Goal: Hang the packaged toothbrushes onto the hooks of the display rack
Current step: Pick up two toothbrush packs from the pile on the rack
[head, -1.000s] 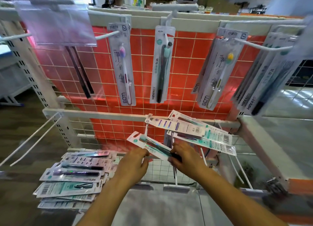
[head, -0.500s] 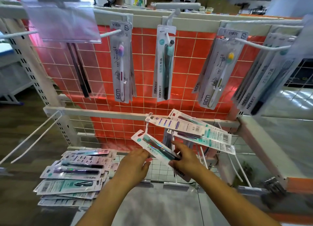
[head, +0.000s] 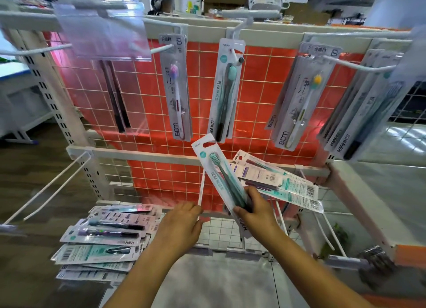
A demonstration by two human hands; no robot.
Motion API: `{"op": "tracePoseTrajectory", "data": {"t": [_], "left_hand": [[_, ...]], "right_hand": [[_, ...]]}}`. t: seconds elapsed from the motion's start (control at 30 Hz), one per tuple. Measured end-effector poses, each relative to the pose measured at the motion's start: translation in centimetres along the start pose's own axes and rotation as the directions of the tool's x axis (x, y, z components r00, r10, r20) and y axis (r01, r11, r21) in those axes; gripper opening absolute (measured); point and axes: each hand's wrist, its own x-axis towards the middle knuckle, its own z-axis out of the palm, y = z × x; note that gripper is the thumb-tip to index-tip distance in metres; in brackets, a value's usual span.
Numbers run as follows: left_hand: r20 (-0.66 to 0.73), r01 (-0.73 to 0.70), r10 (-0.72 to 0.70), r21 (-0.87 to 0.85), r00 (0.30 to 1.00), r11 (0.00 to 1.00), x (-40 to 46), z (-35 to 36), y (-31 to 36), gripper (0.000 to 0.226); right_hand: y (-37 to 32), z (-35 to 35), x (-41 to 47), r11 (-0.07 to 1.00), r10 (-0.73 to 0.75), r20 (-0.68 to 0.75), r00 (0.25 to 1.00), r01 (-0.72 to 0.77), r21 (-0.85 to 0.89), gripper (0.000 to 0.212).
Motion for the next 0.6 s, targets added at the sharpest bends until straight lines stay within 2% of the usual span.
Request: {"op": "tracePoseTrajectory", "data": {"t": [0.43, 0.6], "left_hand": [[-0.041, 0.032, -0.035, -0.071, 0.999, 0.997, -0.9, 0.0, -0.7, 0.031], [-0.003, 0.055, -0.056, -0.085, 0.998, 0.995, -1.1, 0.1, -0.9, 0.031]], "right_hand": [[-3.4, 0.5, 0.4, 0.979, -0.070, 0.017, 0.997, 0.065, 0.192, 0.028], [-5.6, -0.5, 1.3, 0.930, -0.152, -0.065, 0.986, 0.165, 0.328, 0.029]]}}
